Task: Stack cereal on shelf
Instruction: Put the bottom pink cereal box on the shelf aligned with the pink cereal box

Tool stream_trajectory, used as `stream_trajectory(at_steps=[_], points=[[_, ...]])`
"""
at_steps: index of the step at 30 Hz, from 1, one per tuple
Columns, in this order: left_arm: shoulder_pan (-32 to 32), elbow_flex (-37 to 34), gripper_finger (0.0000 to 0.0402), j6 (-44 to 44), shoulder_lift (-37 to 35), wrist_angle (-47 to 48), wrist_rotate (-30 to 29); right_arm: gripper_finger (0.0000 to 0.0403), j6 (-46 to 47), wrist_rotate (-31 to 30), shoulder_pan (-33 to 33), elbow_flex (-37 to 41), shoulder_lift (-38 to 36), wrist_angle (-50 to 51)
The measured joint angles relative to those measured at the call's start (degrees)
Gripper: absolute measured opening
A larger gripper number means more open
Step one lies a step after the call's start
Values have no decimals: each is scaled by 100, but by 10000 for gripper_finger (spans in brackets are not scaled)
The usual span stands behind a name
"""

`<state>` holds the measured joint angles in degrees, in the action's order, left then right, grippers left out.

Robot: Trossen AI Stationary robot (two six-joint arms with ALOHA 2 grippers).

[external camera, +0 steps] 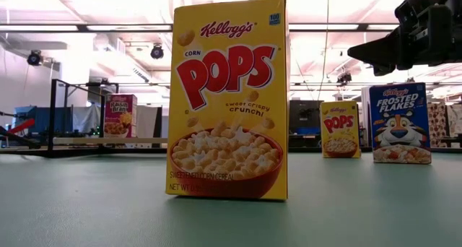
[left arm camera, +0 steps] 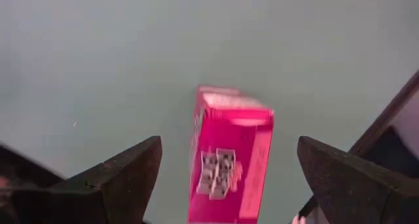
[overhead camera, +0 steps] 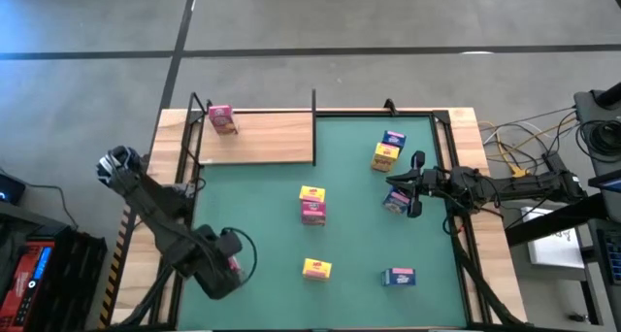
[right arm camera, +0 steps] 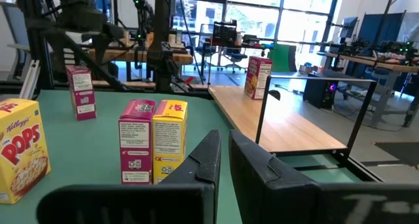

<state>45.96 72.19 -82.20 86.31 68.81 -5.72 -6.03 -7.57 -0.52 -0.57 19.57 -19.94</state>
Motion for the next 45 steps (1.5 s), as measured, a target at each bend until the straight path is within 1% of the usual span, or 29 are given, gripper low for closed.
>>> stream_trajectory(at_steps=[4,8,13,18,23,32,36,40,45], points=[[120,297,339,-39,357,192,88,22,-1,0,0,0,2,0],[196,353,339,-25,582,219,221,22,-1,-1,1,-1,0,0],[207,139,339,59,743,192,242,22,-1,0,0,0,1,0],[198,-107,334,202,754,-64,206,22,-1,0,0,1,1,-1],[198,-234,299,217,751,-111,221,22,-1,-1,-1,1,2,0],[90,-261,200,322,746,-118,207,22,-1,-1,-1,1,2,0],[-35,-261,166,364,742,-115,-41,22,-1,0,-1,0,2,-1],[-318,-261,154,596,737,15,-126,22,-1,0,-1,1,1,-1],[-807,-263,162,1142,560,405,-198,22,-1,-1,1,-1,2,0]])
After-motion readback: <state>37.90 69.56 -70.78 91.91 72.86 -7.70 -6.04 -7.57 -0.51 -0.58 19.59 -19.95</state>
